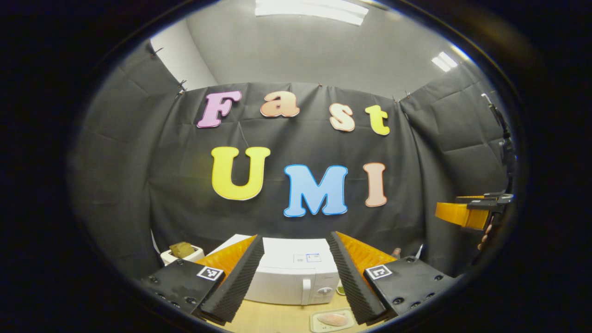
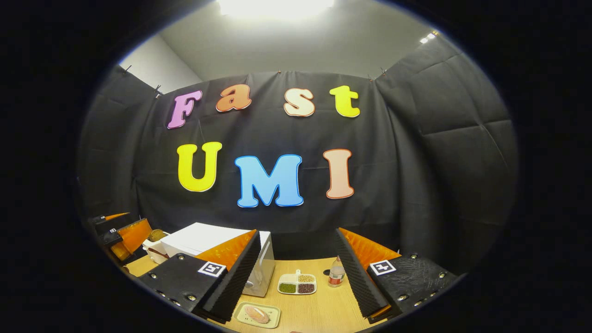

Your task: Open the microwave oven with the left hand, put the food in, and close the microwave oven.

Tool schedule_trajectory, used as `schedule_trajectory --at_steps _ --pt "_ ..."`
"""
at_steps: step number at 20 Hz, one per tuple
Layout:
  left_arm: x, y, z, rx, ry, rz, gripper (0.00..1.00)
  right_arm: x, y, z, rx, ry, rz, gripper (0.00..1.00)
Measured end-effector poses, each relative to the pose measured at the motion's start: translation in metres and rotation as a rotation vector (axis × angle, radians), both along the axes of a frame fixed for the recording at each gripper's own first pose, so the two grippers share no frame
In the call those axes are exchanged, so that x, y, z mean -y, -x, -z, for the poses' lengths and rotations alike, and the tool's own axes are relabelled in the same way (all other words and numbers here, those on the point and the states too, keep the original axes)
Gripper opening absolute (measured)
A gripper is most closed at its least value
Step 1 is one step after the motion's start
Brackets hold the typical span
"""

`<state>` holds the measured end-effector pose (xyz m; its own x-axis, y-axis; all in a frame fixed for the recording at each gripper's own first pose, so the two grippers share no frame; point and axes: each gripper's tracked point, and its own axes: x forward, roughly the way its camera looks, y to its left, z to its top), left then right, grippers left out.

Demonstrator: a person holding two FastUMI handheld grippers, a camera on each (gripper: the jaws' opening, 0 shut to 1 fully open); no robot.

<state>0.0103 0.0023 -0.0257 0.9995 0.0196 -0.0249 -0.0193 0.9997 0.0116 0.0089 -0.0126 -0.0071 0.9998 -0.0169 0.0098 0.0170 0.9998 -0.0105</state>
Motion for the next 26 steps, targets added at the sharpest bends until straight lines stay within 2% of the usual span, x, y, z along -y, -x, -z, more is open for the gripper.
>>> schedule_trajectory --at_steps 1,3,6,9,10,11,12,13,15,17,19,21,22,23,26 --pt "0.001 -0.001 0.003 -0.005 -0.004 0.006 0.96 0.001 0.000 -0.001 0.011 0.004 0.008 0.97" --pt "0.001 -0.004 0.019 -0.029 -0.005 0.017 0.94 -0.002 0.000 0.003 0.018 0.013 0.005 0.97" --pt "0.001 -0.010 0.041 -0.068 0.018 0.027 0.96 -0.008 0.001 0.010 0.019 0.014 -0.016 0.97" --pt "-0.004 -0.027 0.070 -0.083 0.014 0.011 0.94 -0.012 0.002 0.017 -0.003 0.001 -0.024 0.97" --pt "-0.003 -0.035 0.075 -0.067 0.017 0.015 0.99 -0.012 0.002 0.019 -0.010 -0.001 -0.020 0.97" --pt "-0.005 -0.041 0.080 -0.047 0.018 0.013 0.92 -0.010 0.002 0.019 -0.013 0.001 -0.015 0.97" --pt "-0.007 -0.045 0.089 -0.044 0.020 0.009 0.92 -0.007 0.005 0.019 -0.015 0.006 -0.007 0.97" --pt "-0.007 -0.051 0.100 -0.061 0.026 0.014 0.95 -0.004 0.007 0.019 -0.013 0.012 0.001 0.97" --pt "-0.005 -0.061 0.126 -0.101 0.040 0.019 0.93 0.001 0.010 0.019 -0.012 0.021 0.018 0.97" --pt "0.000 -0.072 0.153 -0.149 0.027 0.038 0.99 0.006 0.014 0.023 -0.022 0.022 0.033 0.97" --pt "0.008 -0.082 0.176 -0.177 0.005 0.058 0.92 0.011 0.019 0.029 -0.042 0.019 0.043 0.97" --pt "0.017 -0.092 0.201 -0.205 0.007 0.080 0.92 0.016 0.025 0.034 -0.061 0.024 0.053 0.97" --pt "0.023 -0.096 0.210 -0.206 0.018 0.090 0.99 0.020 0.028 0.037 -0.068 0.029 0.061 0.97" --pt "0.027 -0.100 0.218 -0.202 0.025 0.096 0.99 0.023 0.030 0.038 -0.074 0.030 0.069 0.97" --pt "0.029 -0.115 0.252 -0.253 0.012 0.088 0.92 0.029 0.036 0.043 -0.094 0.033 0.084 0.97"
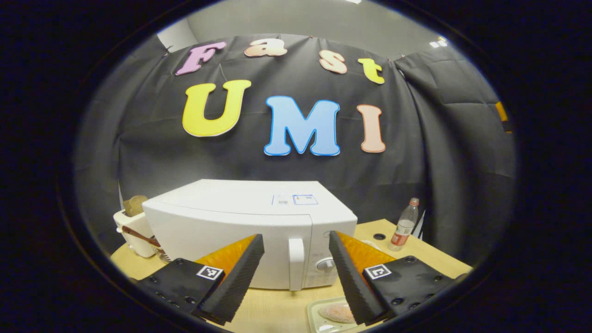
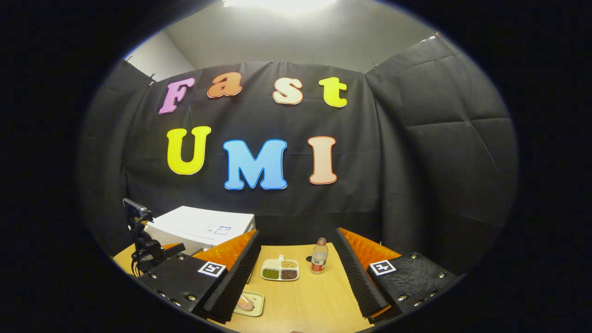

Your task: Open the microwave oven with the left hand, put the food in, and close the microwave oven.

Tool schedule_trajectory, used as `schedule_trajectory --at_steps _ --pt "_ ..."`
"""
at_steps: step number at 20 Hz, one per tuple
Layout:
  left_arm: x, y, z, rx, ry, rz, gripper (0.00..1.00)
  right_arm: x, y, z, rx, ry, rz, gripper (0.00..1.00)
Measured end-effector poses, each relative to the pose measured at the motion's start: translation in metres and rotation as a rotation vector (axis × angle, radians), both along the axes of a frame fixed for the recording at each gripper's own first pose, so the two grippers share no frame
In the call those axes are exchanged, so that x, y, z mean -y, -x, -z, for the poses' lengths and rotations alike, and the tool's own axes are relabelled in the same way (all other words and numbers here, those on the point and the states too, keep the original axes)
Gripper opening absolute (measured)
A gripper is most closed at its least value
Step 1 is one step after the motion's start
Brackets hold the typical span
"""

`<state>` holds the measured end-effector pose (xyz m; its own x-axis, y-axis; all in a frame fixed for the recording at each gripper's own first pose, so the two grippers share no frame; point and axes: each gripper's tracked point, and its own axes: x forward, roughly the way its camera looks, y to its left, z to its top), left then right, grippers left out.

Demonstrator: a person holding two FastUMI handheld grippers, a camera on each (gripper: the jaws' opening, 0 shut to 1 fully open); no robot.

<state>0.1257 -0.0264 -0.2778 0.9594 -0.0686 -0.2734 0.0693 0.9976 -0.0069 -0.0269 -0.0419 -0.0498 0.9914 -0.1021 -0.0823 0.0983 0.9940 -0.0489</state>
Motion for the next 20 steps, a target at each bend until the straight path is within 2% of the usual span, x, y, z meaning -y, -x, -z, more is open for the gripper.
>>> schedule_trajectory --at_steps 4,7,10,11,13,15,16,17,18,20 --pt "0.001 -0.014 0.035 -0.068 -0.026 0.012 0.98 0.010 0.003 0.003 -0.020 0.005 0.022 0.97" --pt "0.000 -0.020 0.058 -0.117 -0.016 0.008 0.90 0.016 0.003 0.008 -0.042 -0.009 0.038 0.97" --pt "-0.005 -0.026 0.078 -0.152 -0.010 -0.013 0.78 0.022 0.003 0.012 -0.057 -0.014 0.051 0.97" --pt "-0.006 -0.028 0.082 -0.161 -0.004 -0.015 0.78 0.023 0.002 0.013 -0.062 -0.010 0.053 0.97" --pt "-0.008 -0.032 0.092 -0.185 -0.006 -0.017 0.72 0.024 0.001 0.014 -0.068 0.000 0.052 0.97" --pt "-0.001 -0.032 0.106 -0.215 -0.018 0.015 0.70 0.025 0.000 0.016 -0.074 0.008 0.054 0.97" --pt "0.008 -0.028 0.101 -0.215 -0.019 0.039 0.56 0.024 -0.001 0.016 -0.075 0.008 0.050 0.97" --pt "0.007 -0.039 0.109 -0.209 -0.056 0.031 0.45 0.023 -0.002 0.015 -0.075 0.010 0.048 0.97" --pt "0.005 -0.028 0.100 -0.212 -0.075 0.022 0.34 0.023 -0.002 0.015 -0.073 0.013 0.046 0.97" --pt "0.006 -0.026 0.099 -0.221 -0.055 0.008 0.30 0.022 -0.002 0.012 -0.066 0.017 0.043 0.97"
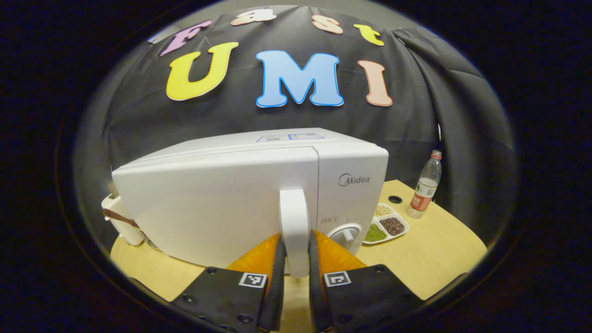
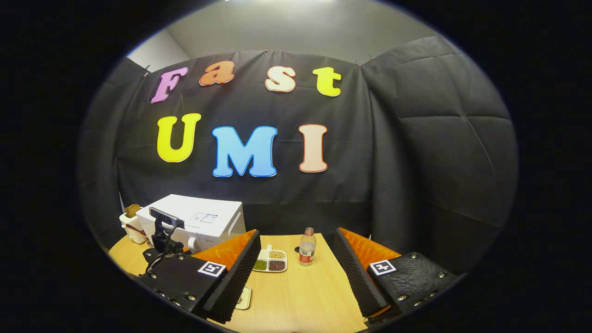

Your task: Open the microwave oven with the left hand, put the food in, and close the microwave oven.

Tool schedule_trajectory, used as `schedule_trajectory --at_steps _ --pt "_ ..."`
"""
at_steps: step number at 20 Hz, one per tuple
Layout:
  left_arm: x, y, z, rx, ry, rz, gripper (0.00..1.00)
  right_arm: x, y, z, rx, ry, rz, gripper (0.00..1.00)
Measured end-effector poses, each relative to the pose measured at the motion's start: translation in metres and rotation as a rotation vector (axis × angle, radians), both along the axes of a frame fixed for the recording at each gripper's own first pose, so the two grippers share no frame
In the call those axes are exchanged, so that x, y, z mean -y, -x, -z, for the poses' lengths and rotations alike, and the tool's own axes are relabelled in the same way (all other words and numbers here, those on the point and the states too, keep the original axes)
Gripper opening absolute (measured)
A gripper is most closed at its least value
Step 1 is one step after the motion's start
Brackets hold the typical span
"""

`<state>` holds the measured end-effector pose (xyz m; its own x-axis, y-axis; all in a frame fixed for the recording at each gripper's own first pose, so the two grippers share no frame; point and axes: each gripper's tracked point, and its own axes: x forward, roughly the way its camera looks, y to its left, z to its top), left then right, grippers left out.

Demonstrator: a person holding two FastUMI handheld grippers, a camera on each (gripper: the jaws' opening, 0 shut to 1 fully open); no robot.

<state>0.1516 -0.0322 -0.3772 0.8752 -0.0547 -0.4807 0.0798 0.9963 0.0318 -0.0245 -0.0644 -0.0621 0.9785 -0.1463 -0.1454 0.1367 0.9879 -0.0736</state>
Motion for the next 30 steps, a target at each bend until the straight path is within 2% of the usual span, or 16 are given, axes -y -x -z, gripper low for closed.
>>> schedule_trajectory --at_steps 1,5,13,14,15,16,19,21,22,27,30 --pt "-0.001 0.002 -0.001 -0.003 0.002 -0.002 0.30 0.001 -0.001 0.000 0.001 0.002 0.001 0.97" --pt "0.001 -0.004 0.000 -0.016 0.001 -0.002 0.19 0.003 0.000 0.001 -0.003 -0.004 0.009 0.97" --pt "0.001 -0.004 -0.001 -0.063 0.004 -0.012 0.18 0.013 0.001 -0.001 0.001 -0.007 0.035 0.97" --pt "0.001 -0.003 -0.001 -0.068 0.007 -0.014 0.21 0.013 0.000 0.000 0.001 -0.013 0.037 0.97" --pt "0.001 0.000 -0.001 -0.080 0.007 -0.025 0.19 0.013 0.000 0.002 -0.007 -0.013 0.039 0.97" --pt "-0.001 0.011 -0.001 -0.091 -0.004 -0.044 0.21 0.015 -0.001 0.007 -0.020 -0.007 0.045 0.97" --pt "-0.010 0.052 -0.009 -0.039 -0.067 -0.036 0.17 0.014 -0.001 0.013 -0.036 -0.036 0.047 0.97" --pt "-0.015 0.071 -0.011 -0.050 -0.038 -0.031 0.17 0.006 -0.001 0.016 -0.043 -0.065 0.027 0.97" --pt "-0.019 0.079 -0.011 -0.056 -0.023 -0.029 0.21 0.005 -0.001 0.017 -0.043 -0.065 0.023 0.97" --pt "-0.038 0.120 -0.017 -0.069 -0.016 -0.009 0.17 -0.020 0.003 0.015 -0.033 -0.078 -0.014 0.97" --pt "-0.054 0.144 -0.019 -0.075 -0.025 -0.017 0.19 -0.039 0.008 0.021 -0.042 -0.090 -0.044 0.97"
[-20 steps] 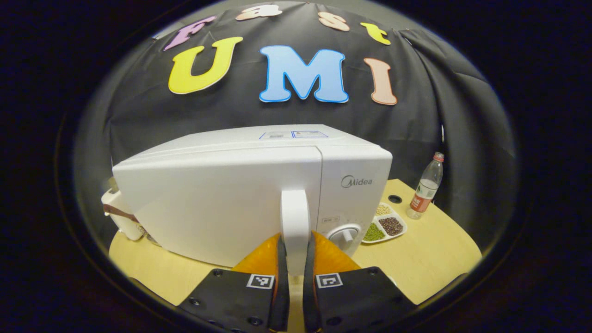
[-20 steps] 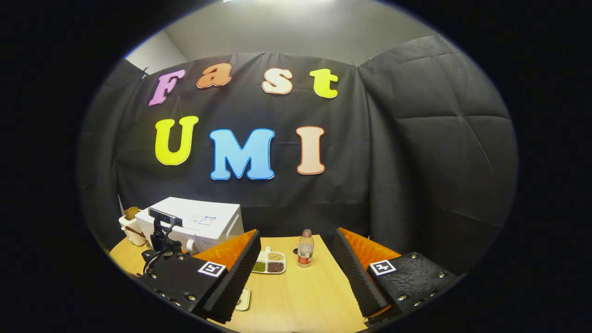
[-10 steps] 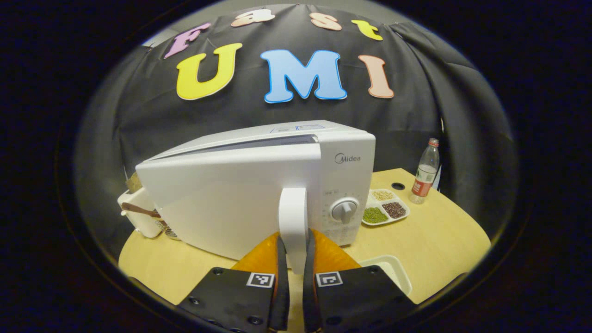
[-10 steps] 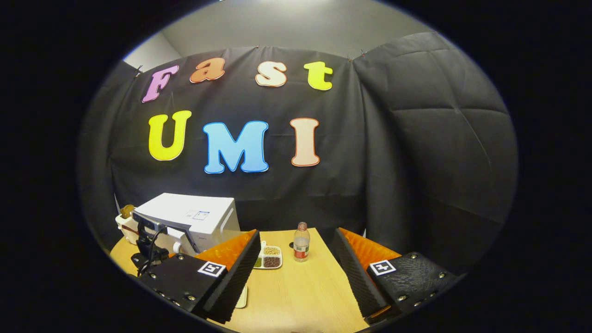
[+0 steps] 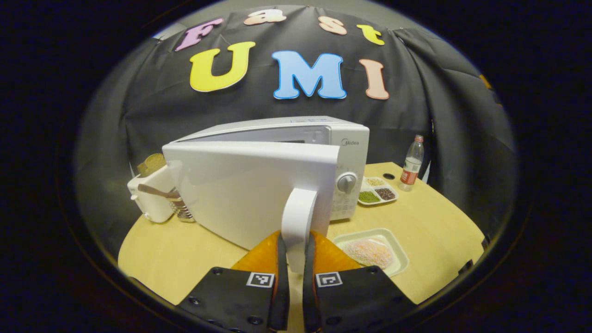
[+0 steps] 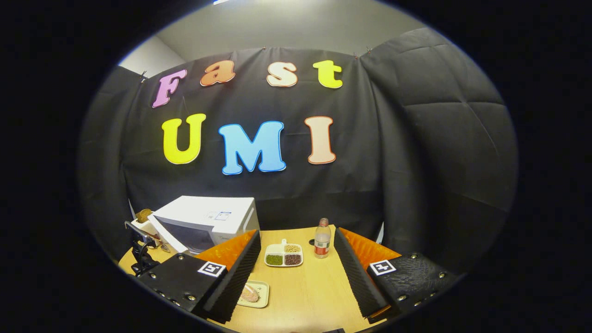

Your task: Open the microwave oven with the left hand, put the food in, and close the microwave oven.

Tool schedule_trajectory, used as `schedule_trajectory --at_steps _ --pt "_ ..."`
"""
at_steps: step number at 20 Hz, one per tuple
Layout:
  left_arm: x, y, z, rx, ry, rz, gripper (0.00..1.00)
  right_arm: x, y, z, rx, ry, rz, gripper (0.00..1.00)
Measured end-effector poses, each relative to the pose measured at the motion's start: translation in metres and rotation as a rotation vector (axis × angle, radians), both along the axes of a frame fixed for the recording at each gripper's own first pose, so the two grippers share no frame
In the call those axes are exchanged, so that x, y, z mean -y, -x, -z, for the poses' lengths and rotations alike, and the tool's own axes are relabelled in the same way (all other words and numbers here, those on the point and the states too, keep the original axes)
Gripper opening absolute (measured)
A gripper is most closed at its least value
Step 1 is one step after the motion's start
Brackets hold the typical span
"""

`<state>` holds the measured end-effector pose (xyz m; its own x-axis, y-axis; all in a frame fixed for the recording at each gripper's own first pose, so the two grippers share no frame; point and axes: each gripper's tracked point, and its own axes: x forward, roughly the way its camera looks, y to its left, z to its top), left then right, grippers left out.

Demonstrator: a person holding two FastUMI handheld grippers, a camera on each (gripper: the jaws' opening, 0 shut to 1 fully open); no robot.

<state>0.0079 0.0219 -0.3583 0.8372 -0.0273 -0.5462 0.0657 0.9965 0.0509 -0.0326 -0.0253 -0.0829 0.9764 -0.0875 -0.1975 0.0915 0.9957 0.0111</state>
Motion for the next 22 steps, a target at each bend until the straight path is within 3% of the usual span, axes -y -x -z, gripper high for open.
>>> schedule_trajectory --at_steps 14,22 --pt "-0.096 0.092 -0.009 0.000 0.015 0.000 0.17 -0.107 0.011 0.014 -0.027 -0.078 -0.150 0.97" --pt "-0.160 0.128 -0.012 0.003 0.047 0.007 0.20 -0.156 0.011 0.033 -0.077 -0.077 -0.211 0.97"
